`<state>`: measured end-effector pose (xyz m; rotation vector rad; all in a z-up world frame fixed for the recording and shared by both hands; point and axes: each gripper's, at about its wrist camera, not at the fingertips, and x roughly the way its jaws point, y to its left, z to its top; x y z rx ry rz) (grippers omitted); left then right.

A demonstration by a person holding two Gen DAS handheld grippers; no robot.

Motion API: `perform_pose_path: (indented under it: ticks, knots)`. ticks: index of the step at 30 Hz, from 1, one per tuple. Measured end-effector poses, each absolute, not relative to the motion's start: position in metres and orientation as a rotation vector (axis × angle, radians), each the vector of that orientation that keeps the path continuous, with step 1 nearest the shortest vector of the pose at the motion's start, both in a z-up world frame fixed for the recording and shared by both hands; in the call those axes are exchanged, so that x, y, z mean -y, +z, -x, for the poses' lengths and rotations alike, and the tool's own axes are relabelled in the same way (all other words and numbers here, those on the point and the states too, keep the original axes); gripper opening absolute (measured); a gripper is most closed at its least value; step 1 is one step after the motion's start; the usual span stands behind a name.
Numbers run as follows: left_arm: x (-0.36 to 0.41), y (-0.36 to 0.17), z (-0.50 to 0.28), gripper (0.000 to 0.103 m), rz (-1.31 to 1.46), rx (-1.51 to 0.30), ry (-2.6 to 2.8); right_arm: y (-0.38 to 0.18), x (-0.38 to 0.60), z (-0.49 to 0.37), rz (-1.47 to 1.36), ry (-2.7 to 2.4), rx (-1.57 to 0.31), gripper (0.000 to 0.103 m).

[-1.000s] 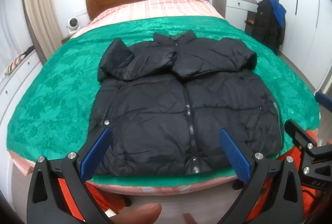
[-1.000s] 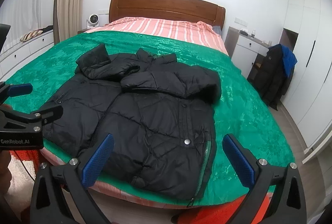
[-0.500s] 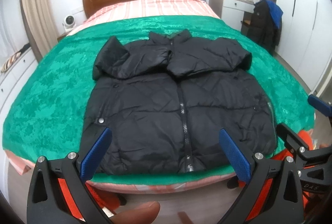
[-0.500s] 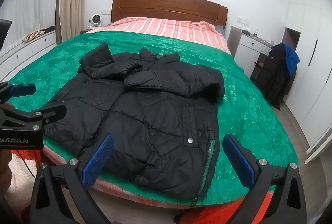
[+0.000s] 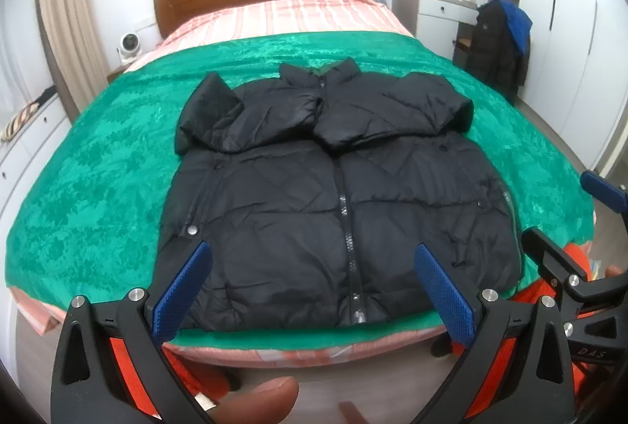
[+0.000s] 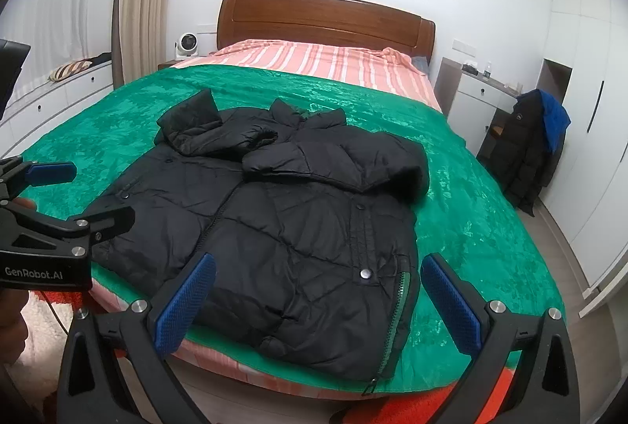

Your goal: Fold large clothes

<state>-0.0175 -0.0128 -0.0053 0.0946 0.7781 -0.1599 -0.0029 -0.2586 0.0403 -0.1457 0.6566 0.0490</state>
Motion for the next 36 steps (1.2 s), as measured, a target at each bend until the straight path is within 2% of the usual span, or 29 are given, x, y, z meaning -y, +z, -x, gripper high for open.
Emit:
perform_pose_path:
  ticks: [36]
  knots:
    - [0.0111, -0.0116, 0.0174, 0.103, -0.1, -0.784, -0.158, 0.0398, 0.2562, 0.0047, 0.136, 0.069, -0.639, 0.103]
